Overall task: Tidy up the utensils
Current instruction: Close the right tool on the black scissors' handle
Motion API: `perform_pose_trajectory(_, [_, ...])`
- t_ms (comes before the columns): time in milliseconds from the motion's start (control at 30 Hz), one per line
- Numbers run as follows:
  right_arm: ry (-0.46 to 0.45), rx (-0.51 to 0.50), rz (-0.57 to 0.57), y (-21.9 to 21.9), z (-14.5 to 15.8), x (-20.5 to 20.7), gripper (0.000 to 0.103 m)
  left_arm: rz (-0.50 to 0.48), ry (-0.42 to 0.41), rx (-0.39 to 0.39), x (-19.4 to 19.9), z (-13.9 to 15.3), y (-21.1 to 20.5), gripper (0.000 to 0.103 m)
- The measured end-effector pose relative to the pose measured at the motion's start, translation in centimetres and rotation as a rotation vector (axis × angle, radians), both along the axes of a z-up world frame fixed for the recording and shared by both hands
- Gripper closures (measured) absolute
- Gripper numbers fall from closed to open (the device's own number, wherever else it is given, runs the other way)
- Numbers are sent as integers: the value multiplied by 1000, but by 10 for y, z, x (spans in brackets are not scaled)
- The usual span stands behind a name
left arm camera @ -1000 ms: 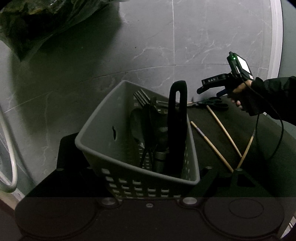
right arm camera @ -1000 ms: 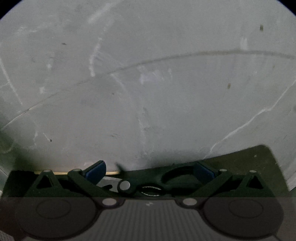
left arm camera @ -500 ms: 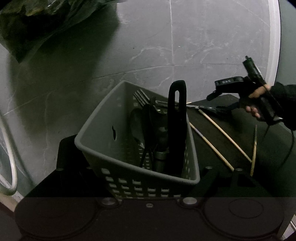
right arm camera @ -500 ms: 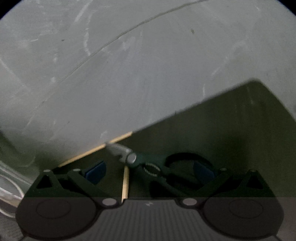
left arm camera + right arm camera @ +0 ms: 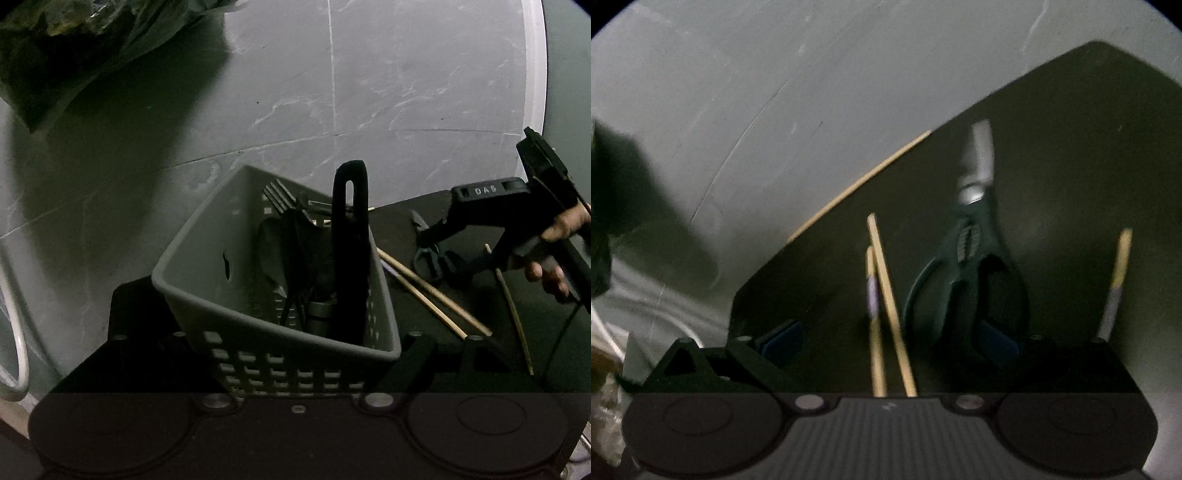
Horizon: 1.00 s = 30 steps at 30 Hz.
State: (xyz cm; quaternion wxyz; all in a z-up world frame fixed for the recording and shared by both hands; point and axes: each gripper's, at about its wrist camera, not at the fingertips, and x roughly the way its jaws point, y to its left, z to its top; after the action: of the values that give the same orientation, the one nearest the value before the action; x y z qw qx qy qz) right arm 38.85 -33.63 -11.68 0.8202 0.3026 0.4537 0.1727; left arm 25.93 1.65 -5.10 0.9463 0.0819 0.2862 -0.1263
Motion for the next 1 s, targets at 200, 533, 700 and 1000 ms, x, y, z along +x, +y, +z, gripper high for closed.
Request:
perform_pose_trajectory(200, [15,50,50,33,-3,-6,0,-9,-3,-7,-2,-1,4,24])
perform_pose_trajectory(533, [-27,52,120,44,13,7,0,-4,-9,-7,-4,0,2,25])
perform_pose_trajectory(700, [-135,-224,238,31,42,8,0,3,-14,-12,-7,0,2,25])
perform_pose_trajectory(1000, [-419,-886,659,78,38,-21,0,20,-14,-14,-9,1,0,25])
